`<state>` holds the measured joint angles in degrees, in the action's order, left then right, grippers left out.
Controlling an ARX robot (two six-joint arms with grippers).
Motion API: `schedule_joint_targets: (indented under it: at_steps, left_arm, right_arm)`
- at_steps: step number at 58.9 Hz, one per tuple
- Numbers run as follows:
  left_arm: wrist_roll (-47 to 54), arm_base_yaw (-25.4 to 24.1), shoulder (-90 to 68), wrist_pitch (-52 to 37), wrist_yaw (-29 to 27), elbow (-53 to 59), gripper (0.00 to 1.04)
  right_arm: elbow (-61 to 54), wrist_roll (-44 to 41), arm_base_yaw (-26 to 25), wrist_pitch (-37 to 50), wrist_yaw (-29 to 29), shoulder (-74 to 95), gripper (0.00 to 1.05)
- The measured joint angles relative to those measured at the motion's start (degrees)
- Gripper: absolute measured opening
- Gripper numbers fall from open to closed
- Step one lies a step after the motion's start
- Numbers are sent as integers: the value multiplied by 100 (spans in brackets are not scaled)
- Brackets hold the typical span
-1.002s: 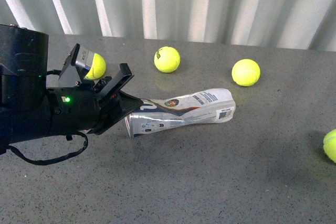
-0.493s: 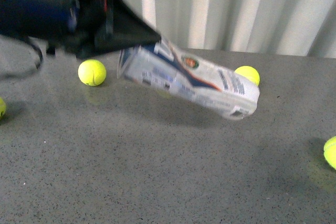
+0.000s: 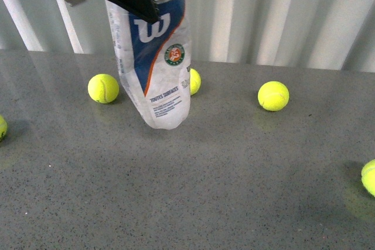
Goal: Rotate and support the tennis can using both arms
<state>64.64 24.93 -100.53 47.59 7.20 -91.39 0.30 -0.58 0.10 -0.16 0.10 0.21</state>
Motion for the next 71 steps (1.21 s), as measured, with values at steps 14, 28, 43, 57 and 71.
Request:
schedule_joint_targets:
  at_steps: [14,28,43,57,71]
  left_arm:
    - [291,271,-758,140,-111,-208,4]
    - [214,330,-903,-28,2,-208,4]
    - [116,431,-1040,-24,98,-190,4]
    - [-63,494,-1154,-144,214,-173,8]
    - [-87,470,-1165,-157,216,-170,56]
  right_arm:
    - [0,0,0,0,-2,0,98]
    - [0,0,0,0,-2,0,98]
    - [0,0,0,0,-2,0,98]
    - [0,0,0,0,-2,0,98]
    - [0,0,0,0,-2,0,98]
